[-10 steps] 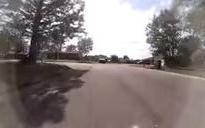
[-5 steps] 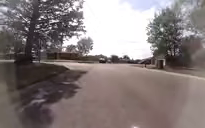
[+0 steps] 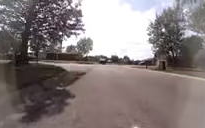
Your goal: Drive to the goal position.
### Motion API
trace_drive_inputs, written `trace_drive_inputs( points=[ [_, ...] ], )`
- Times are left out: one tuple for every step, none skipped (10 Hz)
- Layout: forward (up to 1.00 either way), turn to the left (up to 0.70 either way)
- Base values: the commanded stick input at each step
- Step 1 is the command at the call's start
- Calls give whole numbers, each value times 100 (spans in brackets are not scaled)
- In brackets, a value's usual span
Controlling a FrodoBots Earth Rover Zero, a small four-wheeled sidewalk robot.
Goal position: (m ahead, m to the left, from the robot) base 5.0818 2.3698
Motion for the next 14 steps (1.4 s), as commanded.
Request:
trace_drive_inputs(
  points=[
    [100,2],
    [100,3],
    [100,3],
    [100,4],
    [100,10],
    [100,18],
    [100,22],
    [100,22],
    [100,19],
    [100,4],
    [100,3],
    [100,2],
    [100,2],
    [100,2]
  ],
)
